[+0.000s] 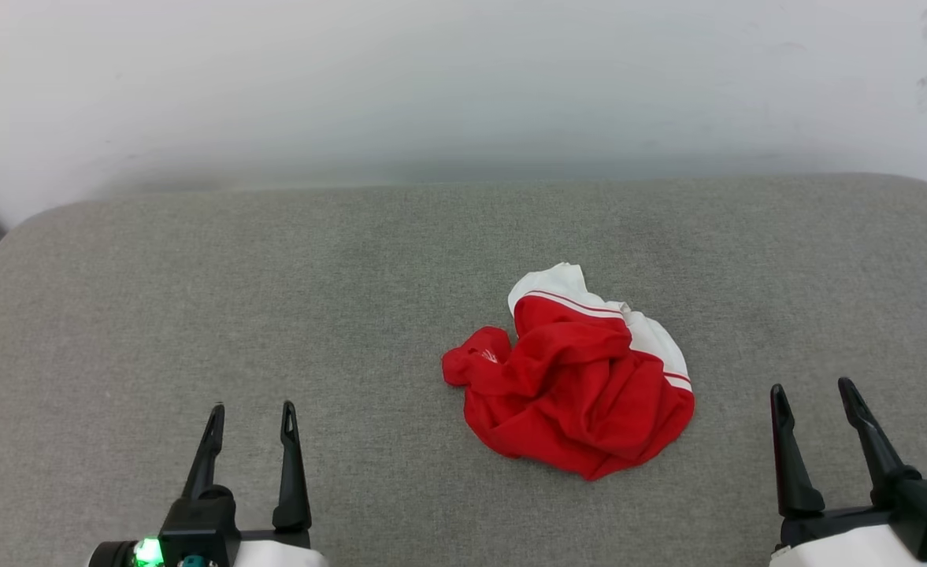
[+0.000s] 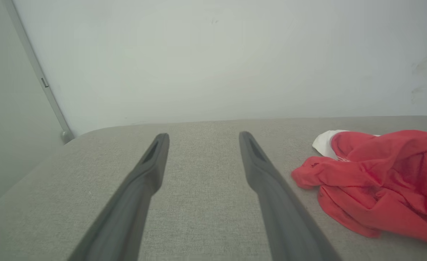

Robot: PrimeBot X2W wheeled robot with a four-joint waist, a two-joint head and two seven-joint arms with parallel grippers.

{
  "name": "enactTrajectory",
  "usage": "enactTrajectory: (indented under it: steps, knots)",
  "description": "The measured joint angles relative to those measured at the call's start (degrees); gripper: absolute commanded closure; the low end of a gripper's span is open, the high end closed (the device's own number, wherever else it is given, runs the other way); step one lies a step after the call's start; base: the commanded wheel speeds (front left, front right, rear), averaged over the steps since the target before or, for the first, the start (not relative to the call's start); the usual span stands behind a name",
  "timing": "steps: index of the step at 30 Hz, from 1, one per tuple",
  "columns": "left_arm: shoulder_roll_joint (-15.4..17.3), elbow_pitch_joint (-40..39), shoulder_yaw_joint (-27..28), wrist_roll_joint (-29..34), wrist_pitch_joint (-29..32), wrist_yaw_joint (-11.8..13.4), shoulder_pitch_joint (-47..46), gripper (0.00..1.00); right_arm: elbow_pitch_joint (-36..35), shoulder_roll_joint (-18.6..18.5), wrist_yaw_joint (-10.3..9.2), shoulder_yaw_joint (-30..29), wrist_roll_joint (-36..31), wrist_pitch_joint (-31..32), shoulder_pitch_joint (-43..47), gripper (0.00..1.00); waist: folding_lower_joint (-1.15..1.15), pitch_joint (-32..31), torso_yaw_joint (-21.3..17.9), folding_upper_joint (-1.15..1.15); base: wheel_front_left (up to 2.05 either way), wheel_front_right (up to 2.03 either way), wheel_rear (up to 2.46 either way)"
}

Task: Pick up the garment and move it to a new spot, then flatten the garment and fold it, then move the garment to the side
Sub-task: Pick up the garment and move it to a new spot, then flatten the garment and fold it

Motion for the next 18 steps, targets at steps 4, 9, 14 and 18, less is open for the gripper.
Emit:
enactTrajectory:
  steps: [4, 9, 14, 18]
  knots:
    - [-1.86, 0.62, 1.81, 1.54, 0.00, -1.91, 1.04, 0.00, -0.42, 0.00, 0.00, 0.82, 1.60, 0.00, 0.98, 0.00, 0.00, -0.39, -0.04, 0.00, 0.00, 0.00, 0.00]
    - [-3.75, 1.30, 3.65, 3.08, 0.00, -4.11, 2.03, 0.00, -1.02, 0.00, 0.00, 1.29, 2.70, 0.00, 1.31, 0.00, 0.00, -0.54, 0.01, 0.00, 0.00, 0.00, 0.00]
    - [-5.03, 1.62, 5.54, 4.25, 0.00, -5.95, 2.57, 0.00, -1.10, 0.00, 0.00, 1.35, 3.53, 0.00, 1.90, 0.00, 0.00, -0.67, 0.25, 0.00, 0.00, 0.00, 0.00]
    - [-6.02, 1.99, 6.80, 5.01, 0.00, -7.30, 2.85, 0.00, -1.10, 0.00, 0.00, 1.40, 3.89, 0.00, 1.94, 0.00, 0.00, -0.81, 0.41, 0.00, 0.00, 0.00, 0.00]
